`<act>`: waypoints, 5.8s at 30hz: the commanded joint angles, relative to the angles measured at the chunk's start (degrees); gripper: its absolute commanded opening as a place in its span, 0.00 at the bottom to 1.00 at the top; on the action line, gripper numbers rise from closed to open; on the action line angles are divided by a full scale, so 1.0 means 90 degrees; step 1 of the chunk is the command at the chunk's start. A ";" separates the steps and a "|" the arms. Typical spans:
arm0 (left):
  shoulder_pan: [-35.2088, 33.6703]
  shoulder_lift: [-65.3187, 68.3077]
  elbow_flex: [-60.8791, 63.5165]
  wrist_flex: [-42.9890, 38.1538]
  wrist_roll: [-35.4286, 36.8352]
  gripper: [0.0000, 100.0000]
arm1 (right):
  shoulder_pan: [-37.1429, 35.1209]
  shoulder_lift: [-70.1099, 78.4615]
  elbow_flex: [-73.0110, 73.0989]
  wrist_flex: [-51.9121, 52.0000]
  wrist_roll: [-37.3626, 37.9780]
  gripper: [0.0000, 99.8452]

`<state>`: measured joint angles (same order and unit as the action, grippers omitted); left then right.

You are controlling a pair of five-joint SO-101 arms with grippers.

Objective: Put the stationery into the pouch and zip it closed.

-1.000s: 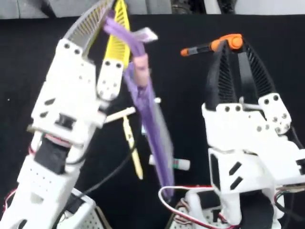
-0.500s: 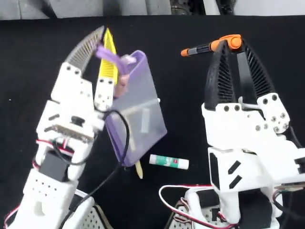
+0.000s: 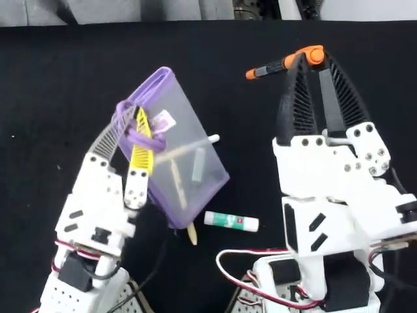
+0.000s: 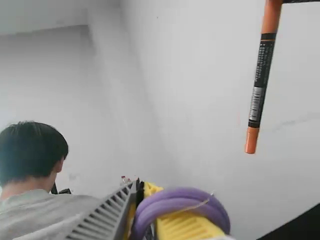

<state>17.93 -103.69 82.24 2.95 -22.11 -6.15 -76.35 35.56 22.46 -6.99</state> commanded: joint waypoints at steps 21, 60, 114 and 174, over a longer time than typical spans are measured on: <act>0.2828 -0.0078 -0.1832 0.3790 0.0000 0.03 | 0.0098 -0.0015 0.0933 -0.0791 0.0039 0.01; 0.3639 -0.0078 -0.1753 0.3819 0.0840 0.03 | -0.1104 -0.1832 0.1578 -0.0537 0.0156 0.01; 0.3629 -0.0088 -0.1665 0.3819 0.0781 0.03 | -0.2042 -0.1079 -0.1158 0.4855 0.3106 0.27; -0.0933 -0.0088 0.0728 0.0420 -0.0049 0.03 | -0.2667 -0.1128 0.6383 0.4347 0.6525 0.27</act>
<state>13.89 -103.78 86.11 15.60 -22.20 -31.21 -86.64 93.23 62.73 51.03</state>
